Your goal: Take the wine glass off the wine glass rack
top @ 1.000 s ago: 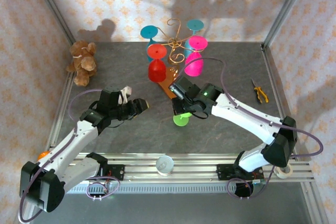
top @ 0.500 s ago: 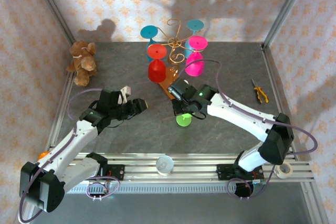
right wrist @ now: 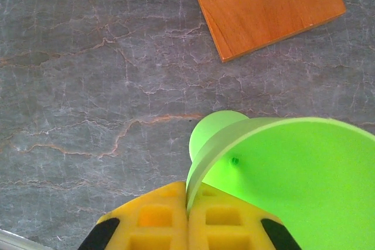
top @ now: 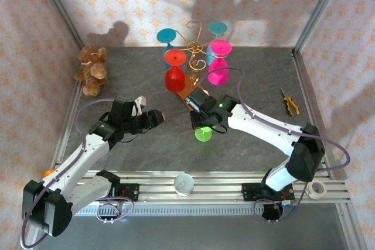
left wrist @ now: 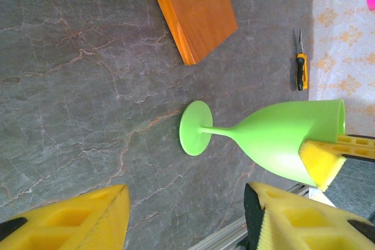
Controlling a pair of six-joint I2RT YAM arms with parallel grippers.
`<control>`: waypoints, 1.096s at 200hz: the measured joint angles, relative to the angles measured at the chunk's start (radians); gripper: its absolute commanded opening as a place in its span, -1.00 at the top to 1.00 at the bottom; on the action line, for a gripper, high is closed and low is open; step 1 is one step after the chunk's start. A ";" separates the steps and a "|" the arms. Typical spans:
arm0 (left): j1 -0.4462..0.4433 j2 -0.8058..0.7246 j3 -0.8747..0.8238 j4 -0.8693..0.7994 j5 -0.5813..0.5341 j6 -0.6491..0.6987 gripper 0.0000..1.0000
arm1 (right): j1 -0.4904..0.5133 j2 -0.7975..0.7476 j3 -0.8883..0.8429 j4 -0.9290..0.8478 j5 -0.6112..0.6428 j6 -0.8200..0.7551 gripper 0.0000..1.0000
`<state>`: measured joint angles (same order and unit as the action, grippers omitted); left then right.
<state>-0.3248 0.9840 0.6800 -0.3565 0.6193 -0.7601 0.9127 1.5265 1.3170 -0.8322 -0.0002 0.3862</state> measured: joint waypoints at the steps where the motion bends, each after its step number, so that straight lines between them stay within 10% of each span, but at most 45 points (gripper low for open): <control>1: 0.000 0.000 0.000 0.000 0.000 0.000 -0.09 | 0.000 0.000 0.000 0.000 0.000 0.000 1.00; 219: 0.000 0.000 0.010 -0.001 0.000 0.000 -0.08 | 0.000 -0.033 0.060 0.001 -0.018 0.030 0.34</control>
<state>-0.3248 0.9836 0.6903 -0.3573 0.6197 -0.7605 0.9127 1.4937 1.3769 -0.8310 -0.0177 0.4160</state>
